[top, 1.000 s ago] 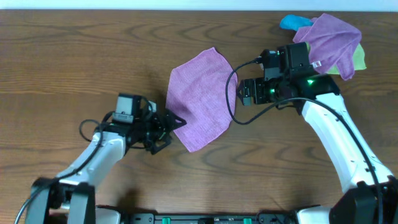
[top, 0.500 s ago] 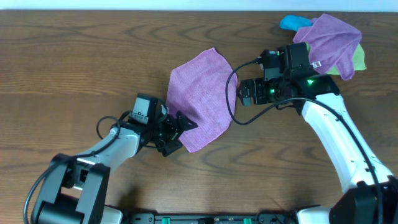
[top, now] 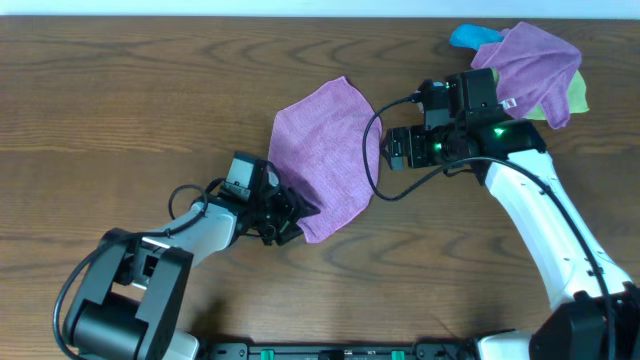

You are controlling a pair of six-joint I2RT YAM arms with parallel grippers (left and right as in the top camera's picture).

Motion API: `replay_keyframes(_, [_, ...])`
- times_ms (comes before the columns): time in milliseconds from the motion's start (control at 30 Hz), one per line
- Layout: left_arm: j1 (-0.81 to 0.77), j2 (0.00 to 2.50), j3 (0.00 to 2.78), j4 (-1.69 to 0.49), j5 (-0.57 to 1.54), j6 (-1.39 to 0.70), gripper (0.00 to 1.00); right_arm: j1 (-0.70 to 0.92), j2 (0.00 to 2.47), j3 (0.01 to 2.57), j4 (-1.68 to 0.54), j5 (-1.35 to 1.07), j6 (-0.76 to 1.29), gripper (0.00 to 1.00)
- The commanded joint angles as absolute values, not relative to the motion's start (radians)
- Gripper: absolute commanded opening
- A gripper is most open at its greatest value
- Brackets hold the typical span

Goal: Fold the cloth
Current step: 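Reach the left gripper to the towel's hanging left corner and grasp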

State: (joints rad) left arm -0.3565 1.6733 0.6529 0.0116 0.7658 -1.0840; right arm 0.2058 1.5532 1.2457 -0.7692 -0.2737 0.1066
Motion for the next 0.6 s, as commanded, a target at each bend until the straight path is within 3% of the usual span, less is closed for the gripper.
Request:
replay_keyframes(0, [-0.379, 1.68, 0.656, 0.035, 0.739, -1.078, 0.36, 0.201, 1.556, 1.241, -0.77, -0.282, 0.119, 0.99])
replay_keyframes(100, [-0.393, 1.68, 0.656, 0.073, 0.735, -1.078, 0.06, 0.201, 1.556, 1.241, -0.77, -0.282, 0.119, 0.99])
replay_keyframes(300, [-0.358, 1.677, 0.657, 0.141, 0.804, -1.059, 0.05, 0.201, 1.556, 1.241, -0.804, -0.279, 0.119, 0.99])
replay_keyframes(567, [-0.137, 1.579, 0.659, 0.13, 0.923, -0.989, 0.06, 0.202, 1.556, 1.203, -0.85, -0.266, 0.119, 0.99])
